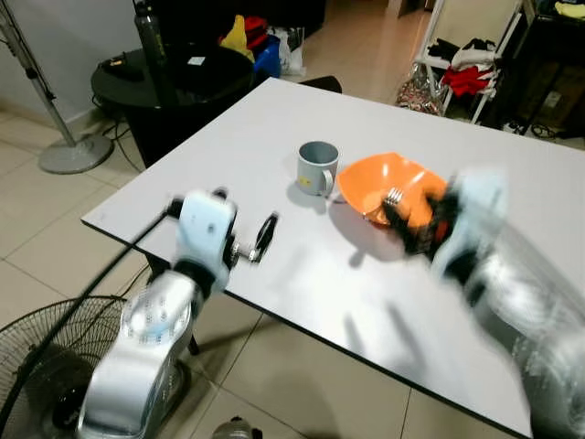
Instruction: Setting the table
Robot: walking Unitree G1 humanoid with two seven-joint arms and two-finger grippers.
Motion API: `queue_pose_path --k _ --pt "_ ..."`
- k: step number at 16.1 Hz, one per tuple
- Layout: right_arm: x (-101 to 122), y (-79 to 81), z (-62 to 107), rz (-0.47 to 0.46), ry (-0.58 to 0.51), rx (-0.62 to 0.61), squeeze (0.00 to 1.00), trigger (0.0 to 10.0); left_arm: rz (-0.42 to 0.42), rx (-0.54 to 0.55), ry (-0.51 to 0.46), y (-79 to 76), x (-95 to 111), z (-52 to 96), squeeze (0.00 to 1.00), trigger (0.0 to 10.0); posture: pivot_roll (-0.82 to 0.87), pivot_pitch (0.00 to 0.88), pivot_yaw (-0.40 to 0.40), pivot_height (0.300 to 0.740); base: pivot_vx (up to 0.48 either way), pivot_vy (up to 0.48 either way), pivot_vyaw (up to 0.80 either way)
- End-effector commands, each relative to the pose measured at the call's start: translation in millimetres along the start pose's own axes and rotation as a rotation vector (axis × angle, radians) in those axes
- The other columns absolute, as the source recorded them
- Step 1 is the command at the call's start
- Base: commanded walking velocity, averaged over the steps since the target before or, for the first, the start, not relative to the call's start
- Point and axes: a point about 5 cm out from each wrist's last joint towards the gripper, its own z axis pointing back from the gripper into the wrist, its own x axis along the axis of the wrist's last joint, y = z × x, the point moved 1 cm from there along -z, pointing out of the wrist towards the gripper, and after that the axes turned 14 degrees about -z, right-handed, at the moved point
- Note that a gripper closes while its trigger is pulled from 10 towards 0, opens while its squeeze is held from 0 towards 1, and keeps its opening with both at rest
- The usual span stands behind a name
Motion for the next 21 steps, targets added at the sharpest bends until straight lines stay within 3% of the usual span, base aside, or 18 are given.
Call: queue_pose_path --k 1,3,8,11,13,17,21 --pt "2 7.6 5.6 0.051 -0.064 0.017 0.0 10.0 -0.014 0.016 -0.007 -1.7 1 4.5 0.0 10.0 0.12 0.0 0.016 0.74 0.0 0.0 0.8" --pt "-10 20.3 13.9 0.091 -0.095 0.081 0.0 10.0 0.001 0.037 0.013 -4.7 -5 13.7 0.0 10.0 0.13 0.0 0.014 0.74 0.0 0.0 0.8" --pt "-16 18.0 13.5 0.088 -0.13 0.081 0.0 10.0 -0.01 0.054 -0.002 -6.7 -2 14.8 0.0 10.0 0.13 0.0 0.014 0.74 0.0 0.0 0.8" --pt "-15 12.2 14.2 0.063 -0.154 0.059 0.0 10.0 -0.018 0.052 -0.005 -6.8 -1 13.8 0.0 10.0 0.13 0.0 0.016 0.74 0.0 0.0 0.8" --pt "-8 -0.5 15.0 0.025 -0.182 0.013 0.0 10.0 -0.015 0.057 -0.006 -2.5 -1 10.4 0.0 10.0 0.11 0.0 0.044 0.74 0.0 0.0 0.8" --pt "4 -15.7 17.5 0.086 -0.184 0.017 0.0 10.0 0.005 0.045 -0.005 -2.8 -2 6.1 0.0 10.0 0.1 0.0 0.055 0.74 0.0 0.0 0.8" --pt "-4 -12.5 15.6 0.066 -0.131 0.061 0.0 10.0 -0.01 0.049 0.012 -2.7 -2 7.1 0.0 10.0 0.12 0.0 0.029 0.74 0.0 0.0 0.8"
